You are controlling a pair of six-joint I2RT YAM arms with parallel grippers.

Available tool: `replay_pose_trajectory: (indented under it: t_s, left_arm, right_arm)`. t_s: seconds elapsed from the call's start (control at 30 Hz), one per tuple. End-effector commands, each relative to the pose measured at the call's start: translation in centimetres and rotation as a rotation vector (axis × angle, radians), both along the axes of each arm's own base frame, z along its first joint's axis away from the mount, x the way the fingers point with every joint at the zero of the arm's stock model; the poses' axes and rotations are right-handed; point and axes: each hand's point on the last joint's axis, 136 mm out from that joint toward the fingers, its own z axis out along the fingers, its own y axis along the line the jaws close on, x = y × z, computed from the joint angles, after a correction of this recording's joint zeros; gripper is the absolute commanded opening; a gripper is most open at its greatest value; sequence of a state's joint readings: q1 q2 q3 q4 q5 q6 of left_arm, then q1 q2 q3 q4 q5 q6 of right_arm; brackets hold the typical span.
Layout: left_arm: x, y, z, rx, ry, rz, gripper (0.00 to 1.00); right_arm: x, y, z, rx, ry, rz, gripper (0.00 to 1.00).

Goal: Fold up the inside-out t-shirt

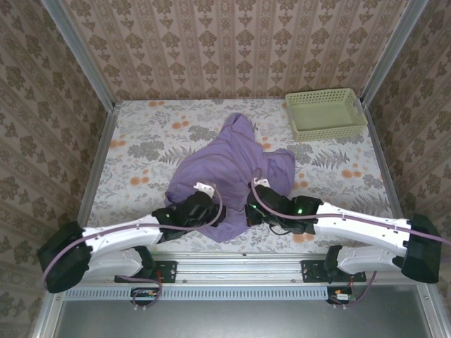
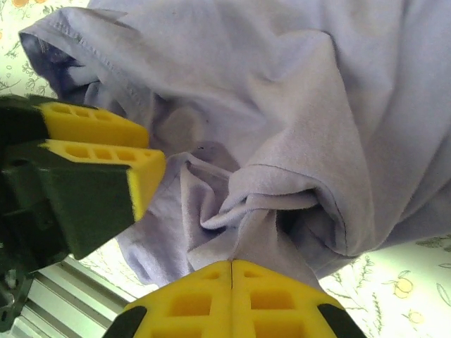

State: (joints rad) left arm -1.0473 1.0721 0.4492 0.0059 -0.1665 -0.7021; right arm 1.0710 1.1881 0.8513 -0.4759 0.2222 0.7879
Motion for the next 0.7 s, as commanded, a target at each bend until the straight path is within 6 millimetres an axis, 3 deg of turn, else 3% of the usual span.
replay_pose_trajectory:
  t_s: [0.0,0.1,0.2,0.4,0.53,0.67]
  left_arm:
    - [0.3,2.7,0.0,0.059,-0.05,0.055,0.42]
    - [-0.2,3.4,0.7,0.09,-0.062,0.032,0.45]
    - [-0.8,3.3,1.3,0.149,-0.069,-0.003,0.48]
    - [-3.2,-1.8,4.0,0.312,-0.161,-0.197,0.6]
    - [-4.5,-6.2,2.8,0.437,-0.158,-0.317,0.65]
    - [-5.4,-9.4,1.1,0.505,-0.133,-0.402,0.74]
  right_arm:
    - [0.0,0.8,0.4,-0.031,0.018,0.016,0.16]
    - [0.2,-1.4,0.6,-0.119,-0.013,-0.01,0.37]
    - [0.8,-4.2,0.8,-0.15,-0.058,-0.061,0.47]
    - [2.0,-11.6,-1.4,-0.14,-0.023,-0.293,0.53]
    - [2.2,-15.7,-3.7,-0.074,0.037,-0.463,0.57]
    - [1.8,-18.3,-5.3,-0.029,0.073,-0.575,0.63]
